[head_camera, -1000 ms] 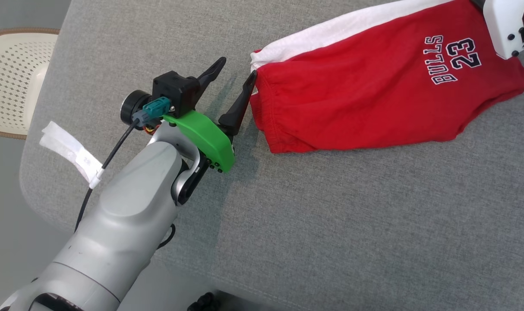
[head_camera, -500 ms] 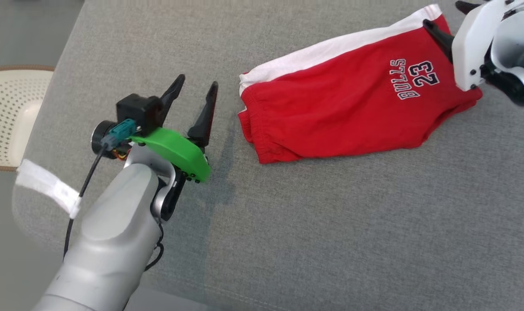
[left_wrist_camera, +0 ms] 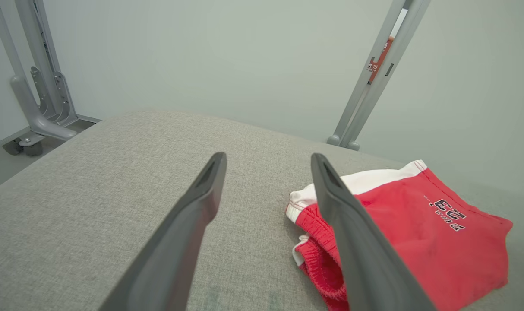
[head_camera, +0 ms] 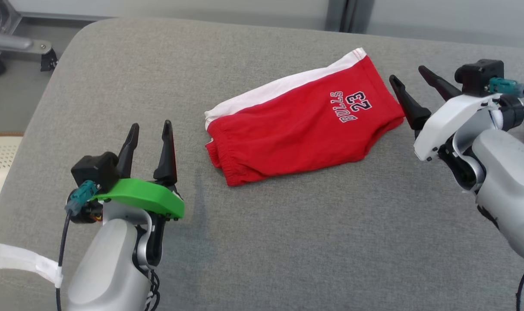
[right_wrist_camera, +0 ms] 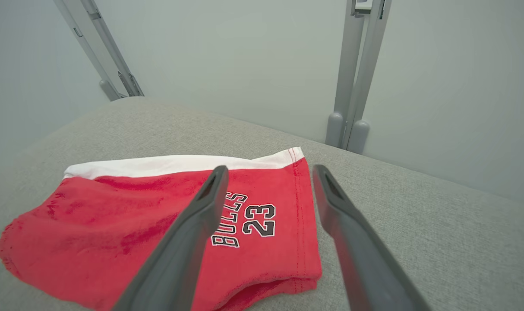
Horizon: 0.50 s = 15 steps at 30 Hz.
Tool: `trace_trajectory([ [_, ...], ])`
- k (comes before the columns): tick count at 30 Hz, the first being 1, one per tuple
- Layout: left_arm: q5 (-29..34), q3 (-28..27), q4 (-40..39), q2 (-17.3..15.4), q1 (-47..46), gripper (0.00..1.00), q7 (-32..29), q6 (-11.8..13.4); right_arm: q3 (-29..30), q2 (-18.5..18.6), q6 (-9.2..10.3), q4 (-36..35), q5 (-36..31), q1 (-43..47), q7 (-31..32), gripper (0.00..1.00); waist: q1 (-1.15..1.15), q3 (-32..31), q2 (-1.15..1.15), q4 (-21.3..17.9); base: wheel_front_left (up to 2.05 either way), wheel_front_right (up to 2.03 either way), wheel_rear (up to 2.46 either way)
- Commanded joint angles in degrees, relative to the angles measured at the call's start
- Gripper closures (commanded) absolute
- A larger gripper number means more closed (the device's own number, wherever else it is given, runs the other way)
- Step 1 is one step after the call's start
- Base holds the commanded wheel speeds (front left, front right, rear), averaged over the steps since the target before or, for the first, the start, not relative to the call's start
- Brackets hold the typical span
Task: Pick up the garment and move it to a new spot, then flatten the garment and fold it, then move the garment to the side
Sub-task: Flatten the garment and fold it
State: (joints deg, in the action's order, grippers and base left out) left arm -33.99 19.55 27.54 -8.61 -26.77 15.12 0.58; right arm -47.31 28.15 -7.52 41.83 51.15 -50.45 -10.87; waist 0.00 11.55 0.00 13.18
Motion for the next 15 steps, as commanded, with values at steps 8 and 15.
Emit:
trace_trajectory([
  [8, 6.5, -5.8, -5.0, 2.2, 8.8, 0.00, 0.0, -2.5, 16.0, -5.1, 0.06, -5.4, -8.7, 11.9, -4.3, 0.00, 0.00, -6.0, 0.00, -7.2, 0.00, 0.00, 0.00],
  [15, 14.1, -8.7, -7.9, 3.0, 15.0, 0.00, 0.0, -4.5, 32.7, -12.3, 0.04, -18.9, -21.4, 27.0, -4.3, 0.00, 0.00, -6.6, 0.00, -9.7, 0.00, 0.00, 0.00],
])
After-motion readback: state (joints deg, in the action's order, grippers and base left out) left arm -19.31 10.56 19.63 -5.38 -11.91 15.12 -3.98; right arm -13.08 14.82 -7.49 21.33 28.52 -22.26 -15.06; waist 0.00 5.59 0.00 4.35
